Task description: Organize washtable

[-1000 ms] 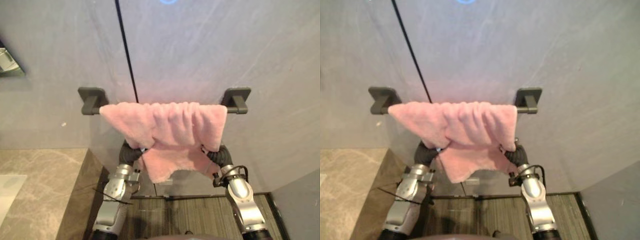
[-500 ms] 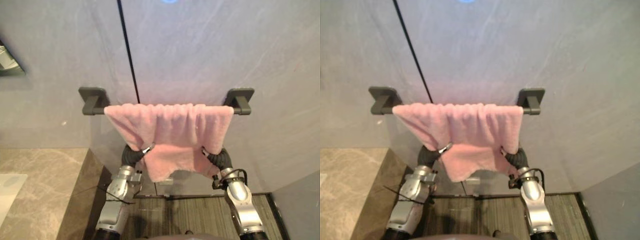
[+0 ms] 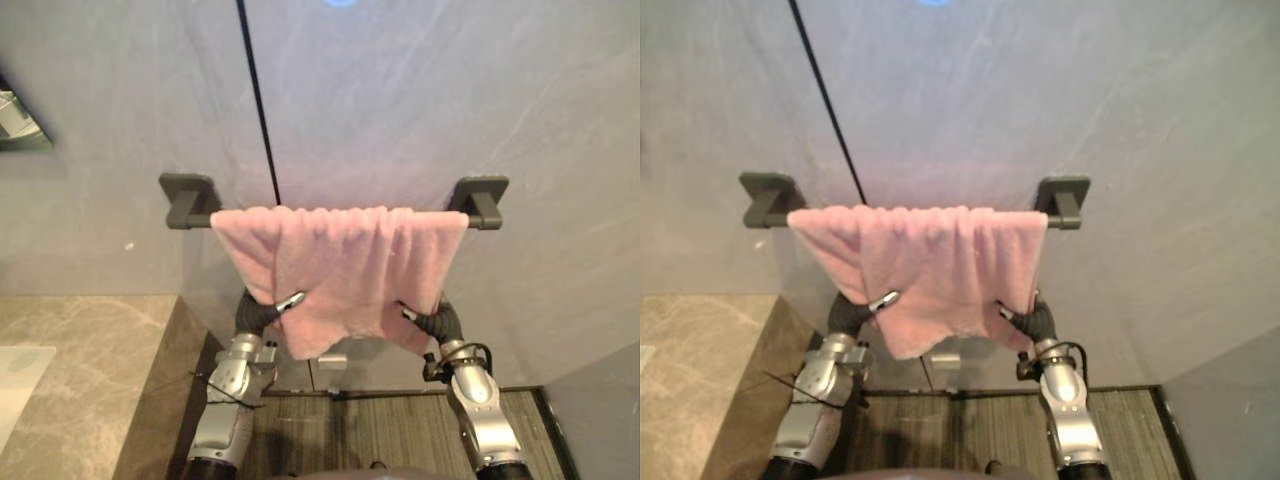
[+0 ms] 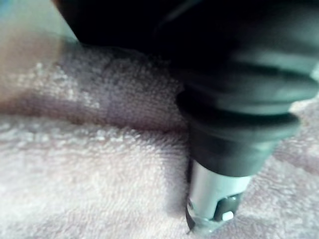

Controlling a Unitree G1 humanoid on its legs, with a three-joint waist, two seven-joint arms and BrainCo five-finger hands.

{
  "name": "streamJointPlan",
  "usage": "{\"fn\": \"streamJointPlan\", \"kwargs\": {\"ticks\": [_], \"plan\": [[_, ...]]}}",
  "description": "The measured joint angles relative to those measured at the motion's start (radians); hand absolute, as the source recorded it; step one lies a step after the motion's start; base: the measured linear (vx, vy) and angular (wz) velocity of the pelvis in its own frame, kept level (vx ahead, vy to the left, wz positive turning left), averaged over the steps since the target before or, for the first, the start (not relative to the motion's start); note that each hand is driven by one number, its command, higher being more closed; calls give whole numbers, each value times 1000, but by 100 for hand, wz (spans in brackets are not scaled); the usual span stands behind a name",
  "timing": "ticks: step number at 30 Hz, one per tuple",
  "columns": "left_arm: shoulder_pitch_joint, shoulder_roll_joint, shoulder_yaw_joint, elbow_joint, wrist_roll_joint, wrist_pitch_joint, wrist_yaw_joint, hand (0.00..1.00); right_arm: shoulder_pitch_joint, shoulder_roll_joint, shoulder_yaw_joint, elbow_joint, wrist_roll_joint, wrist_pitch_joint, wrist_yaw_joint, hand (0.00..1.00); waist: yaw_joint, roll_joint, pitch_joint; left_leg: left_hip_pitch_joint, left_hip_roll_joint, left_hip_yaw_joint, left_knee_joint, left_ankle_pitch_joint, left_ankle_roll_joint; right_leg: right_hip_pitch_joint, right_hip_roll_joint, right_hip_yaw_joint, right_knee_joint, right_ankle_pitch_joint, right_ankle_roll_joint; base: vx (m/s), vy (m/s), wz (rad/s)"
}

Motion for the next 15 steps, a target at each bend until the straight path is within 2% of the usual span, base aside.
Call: {"fn": "streamJointPlan", "kwargs": {"ticks": [4,7,15], "plan": [[4,0,-2,12,0,-1,11,0,21,-3,7,19,2,3,0,0,1,-8,0,-2,0,-1,0,0,0,-14,-9,-1,27,-15,-1,0,0,0],[15,-6,-3,45,-1,-2,18,0,56,-3,13,65,1,22,0,0,0,-15,0,-2,-3,-1,0,0,0,-27,-14,0,59,-33,2,0,0,0],[97,-10,29,129,-1,5,23,0,154,11,-45,135,2,38,-8,0,-3,-14,0,-2,-4,1,-5,1,0,-25,-13,-3,48,-26,1,0,0,0]]}}
